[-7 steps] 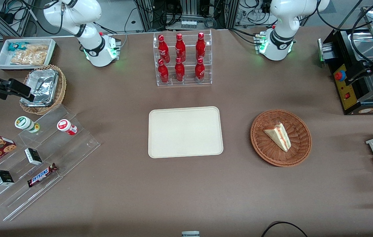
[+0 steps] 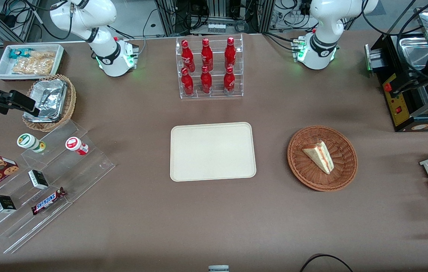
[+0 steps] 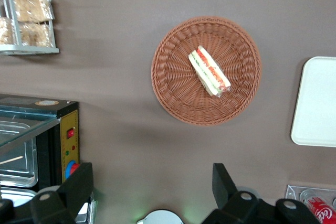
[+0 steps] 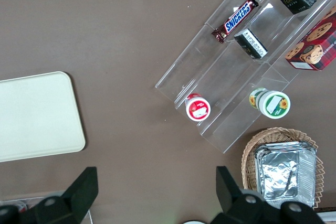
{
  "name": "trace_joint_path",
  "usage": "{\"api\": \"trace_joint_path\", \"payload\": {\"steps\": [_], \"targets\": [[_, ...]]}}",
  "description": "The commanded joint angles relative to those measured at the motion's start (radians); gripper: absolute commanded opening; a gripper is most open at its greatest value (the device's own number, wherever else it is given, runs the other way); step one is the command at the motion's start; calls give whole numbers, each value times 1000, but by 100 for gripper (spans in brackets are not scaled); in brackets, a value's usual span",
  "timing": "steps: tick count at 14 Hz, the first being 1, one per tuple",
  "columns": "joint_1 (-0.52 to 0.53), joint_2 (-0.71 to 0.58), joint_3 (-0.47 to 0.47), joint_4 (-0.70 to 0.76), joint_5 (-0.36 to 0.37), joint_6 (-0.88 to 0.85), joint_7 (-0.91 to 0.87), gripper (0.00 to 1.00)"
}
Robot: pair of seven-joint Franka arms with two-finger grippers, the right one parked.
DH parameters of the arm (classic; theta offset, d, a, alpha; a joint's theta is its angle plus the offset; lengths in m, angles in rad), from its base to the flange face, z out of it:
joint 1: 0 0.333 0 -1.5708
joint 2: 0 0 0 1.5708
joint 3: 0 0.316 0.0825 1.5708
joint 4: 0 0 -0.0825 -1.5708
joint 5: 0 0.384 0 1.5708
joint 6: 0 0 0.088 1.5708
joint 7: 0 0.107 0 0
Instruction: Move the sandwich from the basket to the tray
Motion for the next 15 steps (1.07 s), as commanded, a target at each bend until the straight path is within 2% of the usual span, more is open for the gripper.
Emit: {"api": "trace_joint_path", "payload": {"steps": [1,3,6,9,12,15], "targets": [[-4,87,-21,-13,-11,31,-65,100],[-4,105,-43,-94,-11,132,-107,100],[-4,93,-60,-279,-12,354,-295,100],[-19,111,-70,-330,-9,403,-469,100],[-58,116,-70,-454,-9,583,-668,100],[-85,163,-70,-488,-11,670,-717,100]]}}
